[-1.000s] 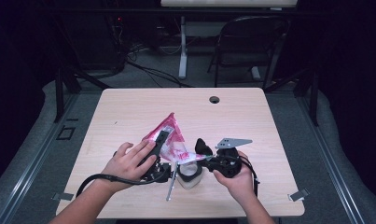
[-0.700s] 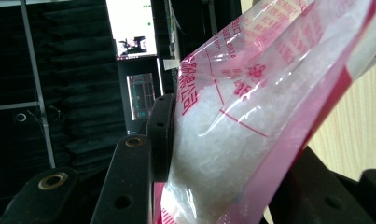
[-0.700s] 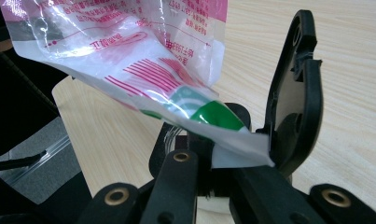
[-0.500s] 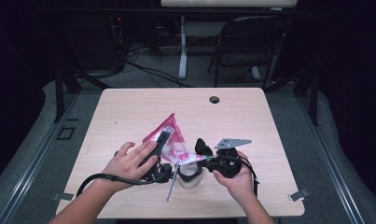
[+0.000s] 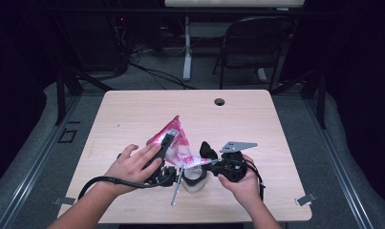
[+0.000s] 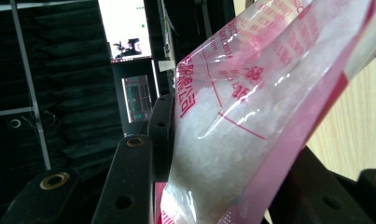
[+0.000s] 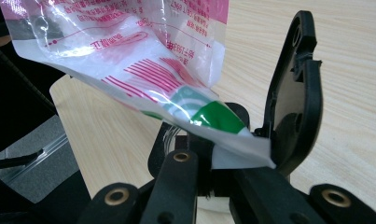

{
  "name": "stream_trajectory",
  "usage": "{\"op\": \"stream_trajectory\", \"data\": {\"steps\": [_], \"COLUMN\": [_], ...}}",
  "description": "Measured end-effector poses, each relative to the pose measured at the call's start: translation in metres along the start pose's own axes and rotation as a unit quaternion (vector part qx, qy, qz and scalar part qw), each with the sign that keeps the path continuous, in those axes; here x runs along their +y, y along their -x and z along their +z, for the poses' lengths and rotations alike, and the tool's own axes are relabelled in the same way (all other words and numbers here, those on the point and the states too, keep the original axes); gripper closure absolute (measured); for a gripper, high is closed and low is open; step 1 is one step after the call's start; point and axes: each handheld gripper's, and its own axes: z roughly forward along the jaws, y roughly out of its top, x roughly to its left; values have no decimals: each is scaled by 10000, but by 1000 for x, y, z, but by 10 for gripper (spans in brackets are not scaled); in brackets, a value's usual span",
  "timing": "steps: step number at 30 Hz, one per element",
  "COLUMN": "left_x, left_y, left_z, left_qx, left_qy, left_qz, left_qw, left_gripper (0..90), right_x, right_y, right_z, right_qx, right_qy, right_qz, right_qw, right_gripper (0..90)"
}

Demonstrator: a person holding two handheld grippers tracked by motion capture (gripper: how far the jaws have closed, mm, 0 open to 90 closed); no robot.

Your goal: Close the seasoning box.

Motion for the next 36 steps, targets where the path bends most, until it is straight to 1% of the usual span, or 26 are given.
{"op": "stream_trajectory", "data": {"steps": [1, 2, 3, 4, 5, 6, 7, 8, 9, 12, 14, 16, 17, 22, 24, 25, 28, 29, 31, 32, 33, 34, 36], "left_x": [0, 0, 1, 1, 1, 2, 2, 2, 2, 3, 4, 4, 4, 6, 6, 6, 7, 7, 7, 8, 8, 8, 8], "left_y": [0, -1, -1, -1, -1, -1, -1, -1, -1, -2, -2, -2, -2, -2, -3, -2, -3, -3, -3, -4, -4, -4, -5], "left_z": [0, 0, 0, 0, 0, 1, 1, 1, 1, 1, 1, 2, 2, 2, 2, 2, 2, 2, 2, 2, 2, 2, 2], "left_qx": [-10, 10, 10, -45, -46, -32, -37, -38, -85, -26, -33, -46, -88, -69, -63, -100, -84, -73, -52, -41, -30, -70, -49], "left_qy": [-1, 3, 0, -28, -27, -6, 17, 3, -23, 2, -20, -6, -20, -8, -7, -23, -23, -1, 2, 0, -5, -20, -13], "left_qz": [0, 56, 56, 65, 71, 64, 116, 106, 81, 130, 183, 168, 126, 228, 233, 199, 235, 201, 237, 294, 293, 278, 342], "left_qw": [10000, 10000, 10000, 10000, 10000, 10000, 9999, 9999, 9999, 9999, 9998, 9998, 9999, 9997, 9997, 9997, 9997, 9998, 9997, 9996, 9996, 9996, 9994], "left_gripper": [648, 647, 647, 647, 647, 647, 647, 647, 646, 645, 645, 645, 645, 647, 647, 647, 646, 646, 645, 642, 639, 638, 637], "right_x": [0, 0, 0, 0, -1, 0, -1, -1, -1, -1, -1, -1, -1, -2, -2, -1, -1, -1, -1, -1, -1, -1, -1], "right_y": [0, 0, 1, 1, 1, 1, 1, 1, 1, 2, 2, 2, 2, 1, 1, 2, 2, 2, 1, 2, 2, 2, 2], "right_z": [0, 0, 0, 0, 1, 0, 1, 1, 1, 1, 2, 1, 1, 2, 2, 2, 1, 1, 1, 1, 1, 1, 1], "right_qx": [0, -2, 12, 13, 4, 4, -5, -12, -13, -1, -3, -10, -12, -12, -2, -9, -13, -14, -26, -23, -21, -18, -16], "right_qy": [0, -4, -9, -7, 12, -35, -39, -43, -37, -39, -23, -38, -30, -27, -25, -39, -34, -35, -32, -40, -42, -29, -41], "right_qz": [0, -1, 2, 9, 32, -7, -1, -7, -2, 10, 27, 14, 22, 18, 25, 18, 19, 19, 18, 12, 12, 19, 11], "right_qw": [10000, 10000, 10000, 10000, 10000, 10000, 10000, 10000, 10000, 10000, 10000, 10000, 10000, 10000, 10000, 10000, 10000, 10000, 10000, 10000, 10000, 10000, 10000], "right_gripper": [900, 900, 900, 900, 900, 900, 900, 900, 900, 900, 900, 900, 900, 900, 900, 900, 900, 900, 900, 900, 900, 900, 900]}}
